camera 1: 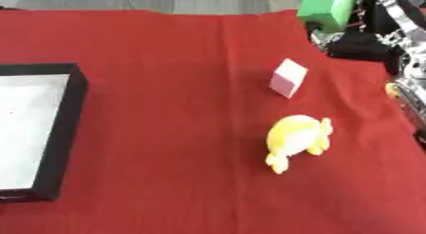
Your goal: Pick up the objects with one hand, pass them to the other hand, and then place them into the box on the other side of the table.
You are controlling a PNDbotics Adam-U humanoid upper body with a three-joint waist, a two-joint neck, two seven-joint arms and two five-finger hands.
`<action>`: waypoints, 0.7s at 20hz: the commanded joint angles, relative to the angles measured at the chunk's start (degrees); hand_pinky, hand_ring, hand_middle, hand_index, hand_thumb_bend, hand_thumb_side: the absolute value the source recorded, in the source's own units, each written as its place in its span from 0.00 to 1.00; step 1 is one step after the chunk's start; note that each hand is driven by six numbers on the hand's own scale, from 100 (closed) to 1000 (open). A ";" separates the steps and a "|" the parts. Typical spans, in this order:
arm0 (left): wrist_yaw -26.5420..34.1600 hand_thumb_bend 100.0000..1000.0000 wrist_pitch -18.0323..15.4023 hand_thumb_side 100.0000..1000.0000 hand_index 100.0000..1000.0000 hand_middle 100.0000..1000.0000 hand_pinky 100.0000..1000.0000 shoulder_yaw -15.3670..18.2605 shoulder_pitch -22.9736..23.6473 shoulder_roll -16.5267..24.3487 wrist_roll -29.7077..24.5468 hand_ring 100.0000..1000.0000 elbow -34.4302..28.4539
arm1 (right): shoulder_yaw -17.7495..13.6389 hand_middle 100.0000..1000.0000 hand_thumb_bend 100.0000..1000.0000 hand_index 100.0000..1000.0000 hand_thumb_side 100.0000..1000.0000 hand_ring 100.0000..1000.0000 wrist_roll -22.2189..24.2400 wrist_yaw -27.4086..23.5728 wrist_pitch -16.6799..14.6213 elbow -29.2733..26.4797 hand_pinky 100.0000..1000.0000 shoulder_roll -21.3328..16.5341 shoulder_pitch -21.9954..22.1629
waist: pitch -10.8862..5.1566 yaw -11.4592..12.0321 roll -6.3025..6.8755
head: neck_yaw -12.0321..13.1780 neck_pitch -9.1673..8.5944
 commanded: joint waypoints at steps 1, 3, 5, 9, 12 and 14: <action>-2.24 0.00 1.24 0.42 0.73 0.59 0.78 -1.10 -2.34 3.66 -4.45 0.84 -0.71 | 1.02 0.51 0.00 0.47 0.00 0.63 -0.31 -0.09 0.13 -0.72 0.73 0.07 -1.44 | -2.21 0.25 0.82 | 0.17 -0.21; -4.09 0.00 2.06 0.37 0.73 0.61 0.78 -2.34 -3.82 4.38 -7.50 0.84 -0.71 | 1.83 0.51 0.00 0.47 0.00 0.63 0.00 0.40 0.44 -1.05 0.73 0.45 -1.80 | -2.26 0.35 0.79 | 0.19 -0.17; -6.09 0.00 2.76 0.31 0.74 0.62 0.79 -3.68 -5.27 4.84 -10.65 0.85 -0.71 | 2.54 0.51 0.00 0.47 0.00 0.63 0.49 0.86 0.84 -1.30 0.73 0.81 -2.03 | -2.29 0.39 0.78 | 0.31 -0.07; -10.24 0.00 4.55 0.22 0.75 0.65 0.78 -6.90 -8.13 5.07 -17.30 0.85 -0.71 | 3.96 0.51 0.00 0.47 0.00 0.63 1.81 1.74 1.59 -1.50 0.73 1.41 -2.47 | -2.25 0.37 0.84 | 0.71 0.12; -12.91 0.00 5.45 0.19 0.77 0.66 0.78 -9.25 -10.38 4.80 -21.50 0.84 -0.71 | 5.05 0.51 0.00 0.47 0.00 0.63 3.15 2.82 2.23 -1.51 0.73 1.64 -2.81 | -2.18 0.46 0.93 | 0.75 0.25; -15.35 0.00 5.96 0.17 0.79 0.68 0.77 -10.80 -11.88 4.65 -24.11 0.84 -0.71 | 5.78 0.51 0.00 0.47 0.00 0.63 4.02 3.82 2.78 -1.51 0.73 1.69 -3.11 | -2.12 0.58 1.00 | 0.65 0.32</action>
